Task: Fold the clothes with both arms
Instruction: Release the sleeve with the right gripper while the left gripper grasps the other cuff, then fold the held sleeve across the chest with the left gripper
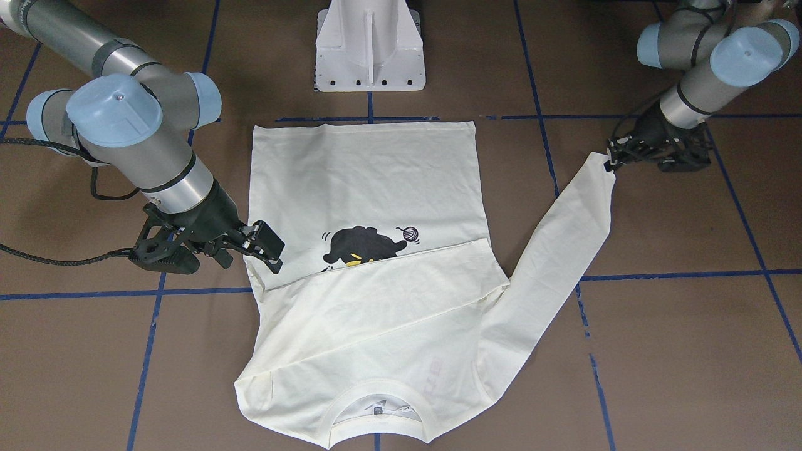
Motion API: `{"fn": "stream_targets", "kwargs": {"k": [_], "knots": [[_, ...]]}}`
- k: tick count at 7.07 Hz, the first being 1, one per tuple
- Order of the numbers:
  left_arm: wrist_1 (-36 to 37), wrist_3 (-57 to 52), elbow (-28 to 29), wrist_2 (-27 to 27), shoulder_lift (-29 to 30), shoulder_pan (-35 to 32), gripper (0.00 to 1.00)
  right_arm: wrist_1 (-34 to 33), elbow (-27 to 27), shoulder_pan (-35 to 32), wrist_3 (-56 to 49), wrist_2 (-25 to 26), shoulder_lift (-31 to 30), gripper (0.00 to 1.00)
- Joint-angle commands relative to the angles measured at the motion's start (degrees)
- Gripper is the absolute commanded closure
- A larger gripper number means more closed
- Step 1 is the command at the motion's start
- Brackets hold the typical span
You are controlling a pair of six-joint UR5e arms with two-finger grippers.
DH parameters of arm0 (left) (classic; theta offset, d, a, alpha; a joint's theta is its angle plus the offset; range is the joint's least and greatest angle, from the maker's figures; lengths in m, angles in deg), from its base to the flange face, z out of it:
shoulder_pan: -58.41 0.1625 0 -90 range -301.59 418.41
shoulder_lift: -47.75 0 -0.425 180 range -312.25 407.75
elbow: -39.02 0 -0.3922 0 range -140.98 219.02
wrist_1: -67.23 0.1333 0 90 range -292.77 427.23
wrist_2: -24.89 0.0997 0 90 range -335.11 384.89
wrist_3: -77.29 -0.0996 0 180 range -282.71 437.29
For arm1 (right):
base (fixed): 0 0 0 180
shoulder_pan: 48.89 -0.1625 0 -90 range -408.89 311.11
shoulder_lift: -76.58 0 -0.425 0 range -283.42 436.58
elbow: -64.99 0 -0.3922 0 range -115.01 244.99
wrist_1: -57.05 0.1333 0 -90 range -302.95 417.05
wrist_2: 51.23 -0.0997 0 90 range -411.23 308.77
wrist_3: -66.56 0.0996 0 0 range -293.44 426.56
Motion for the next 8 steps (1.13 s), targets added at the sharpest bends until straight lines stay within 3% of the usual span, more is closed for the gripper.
{"fn": "stream_targets", "kwargs": {"k": [1,2,3,4,5,6,7,8], "knots": [[23.3,2.6,-6.2,-2.2,21.1,0.1,1.00,0.5,3.9,-2.2,-2.8,-1.8,-5.5,0.00],[29.7,6.8,-1.9,-1.5,32.8,0.8,1.00,0.6,7.1,-5.9,-11.2,-5.4,-11.3,0.00],[29.5,11.4,1.5,5.5,39.4,1.9,1.00,0.5,6.9,-11.0,-18.9,-10.6,-14.6,0.00],[29.4,14.4,10.3,10.3,49.1,3.4,1.00,0.5,6.7,-14.3,-26.3,-12.1,-17.6,0.00],[26.3,18.1,24.3,12.8,61.0,4.1,1.00,0.4,6.8,-18.3,-33.6,-14.1,-21.3,0.00],[16.4,20.7,35.3,17.7,66.3,8.1,1.00,0.3,6.7,-21.3,-38.2,-17.1,-22.7,0.00],[4.5,23.7,46.5,27.7,70.8,13.7,1.00,0.5,6.7,-21.9,-38.6,-17.7,-23.1,0.00],[-0.9,23.7,53.1,30.7,72.7,15.7,0.97,0.5,6.7,-21.9,-38.6,-17.4,-23.3,0.00]]}}
